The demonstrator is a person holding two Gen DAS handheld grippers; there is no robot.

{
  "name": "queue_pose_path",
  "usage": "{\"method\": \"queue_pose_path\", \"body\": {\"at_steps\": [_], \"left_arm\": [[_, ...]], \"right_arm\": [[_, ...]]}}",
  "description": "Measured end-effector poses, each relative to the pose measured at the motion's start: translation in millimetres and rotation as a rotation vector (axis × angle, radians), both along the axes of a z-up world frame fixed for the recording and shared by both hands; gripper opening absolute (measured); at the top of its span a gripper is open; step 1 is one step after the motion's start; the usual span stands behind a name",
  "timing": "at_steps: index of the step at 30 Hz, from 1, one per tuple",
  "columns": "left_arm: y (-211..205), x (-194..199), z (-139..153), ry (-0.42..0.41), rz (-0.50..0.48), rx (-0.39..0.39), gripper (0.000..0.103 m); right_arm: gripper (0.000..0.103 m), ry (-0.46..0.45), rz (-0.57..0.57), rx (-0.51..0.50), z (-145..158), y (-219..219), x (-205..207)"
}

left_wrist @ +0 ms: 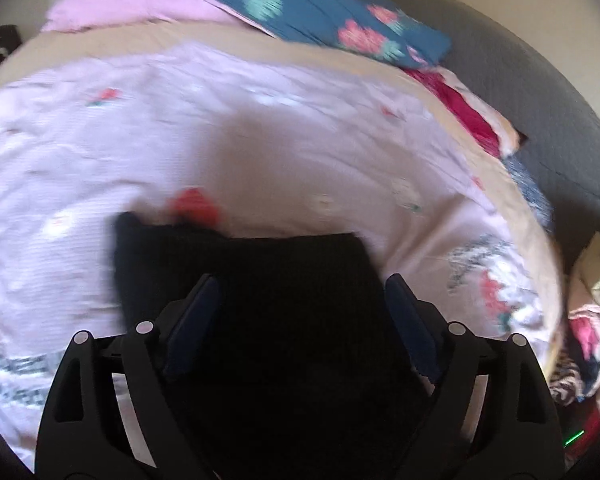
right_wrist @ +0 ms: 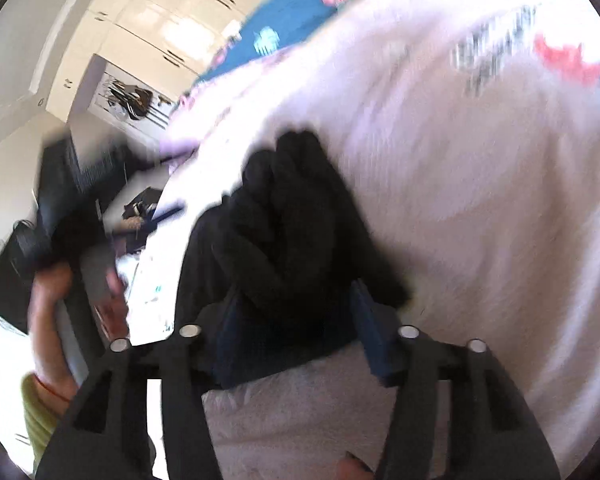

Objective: Fold small clothes
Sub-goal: 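Lower the folded edge onto the shirt and press it flat with both grippers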

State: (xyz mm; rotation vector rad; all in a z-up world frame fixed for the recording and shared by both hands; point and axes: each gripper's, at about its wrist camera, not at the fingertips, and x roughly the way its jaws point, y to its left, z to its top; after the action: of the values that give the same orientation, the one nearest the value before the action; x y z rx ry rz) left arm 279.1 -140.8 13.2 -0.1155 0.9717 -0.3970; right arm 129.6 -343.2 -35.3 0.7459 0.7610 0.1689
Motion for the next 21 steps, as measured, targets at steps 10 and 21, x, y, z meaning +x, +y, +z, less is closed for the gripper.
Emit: {"method": "queue_pose_path", "body": {"at_steps": [10,21], "left_arm": [[52,-42,-56,0.018,0.088,0.08,0.078],[36,-54,-52,-0.021,0.038,0.127,0.078]], "right_arm": [[0.064,0.026,0.18,-0.245,37,11,86],[0.015,0.144,0.289,-0.412,18,46,157]]}}
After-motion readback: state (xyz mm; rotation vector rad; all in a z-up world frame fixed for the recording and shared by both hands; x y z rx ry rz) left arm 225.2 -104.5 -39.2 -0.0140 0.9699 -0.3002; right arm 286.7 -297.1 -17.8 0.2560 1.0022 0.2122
